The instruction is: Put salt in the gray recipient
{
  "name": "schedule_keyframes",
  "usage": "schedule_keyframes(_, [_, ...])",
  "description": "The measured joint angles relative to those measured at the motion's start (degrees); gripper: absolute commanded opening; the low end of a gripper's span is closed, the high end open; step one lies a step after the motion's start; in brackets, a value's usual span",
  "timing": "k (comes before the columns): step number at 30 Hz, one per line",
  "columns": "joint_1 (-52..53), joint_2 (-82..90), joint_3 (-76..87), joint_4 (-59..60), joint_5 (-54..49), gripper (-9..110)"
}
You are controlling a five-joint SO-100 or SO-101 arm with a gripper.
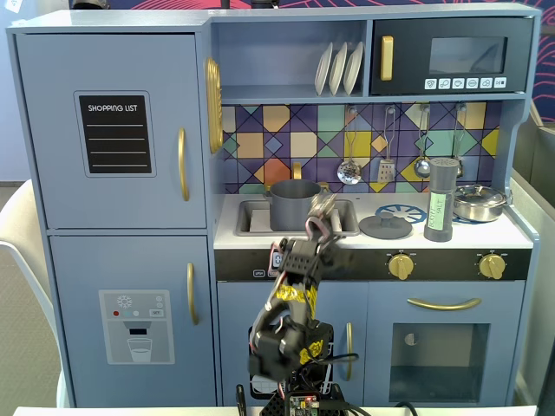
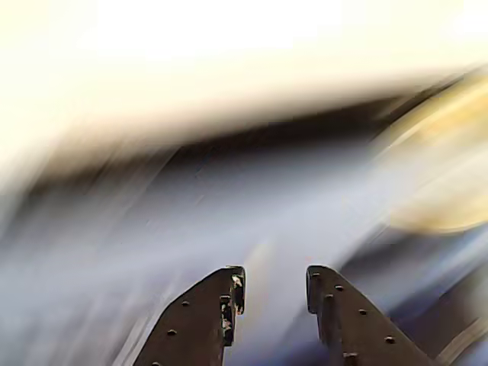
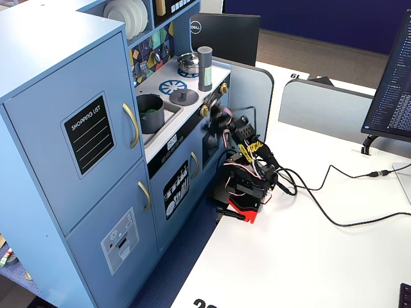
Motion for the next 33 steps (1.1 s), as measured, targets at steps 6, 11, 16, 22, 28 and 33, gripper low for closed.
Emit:
schedule_keyframes(6, [12.7,-13.7,-6.5,-23.1,4.6,58])
schedule_keyframes(11, [14.6,-21.1,-6.5,-40.5,5.4,64])
schedule_keyframes(16, [16.0,-29.4,-6.6,-53.9,5.9,66])
schedule_keyframes(22, [17.2,-37.8,-9.7,-61.3,5.9,66])
schedule_keyframes(28, [17.3,-45.4,-14.2,-63.9,6.9,64])
schedule_keyframes(33, [17.3,-52.8,-20.6,-64.6,7.9,63])
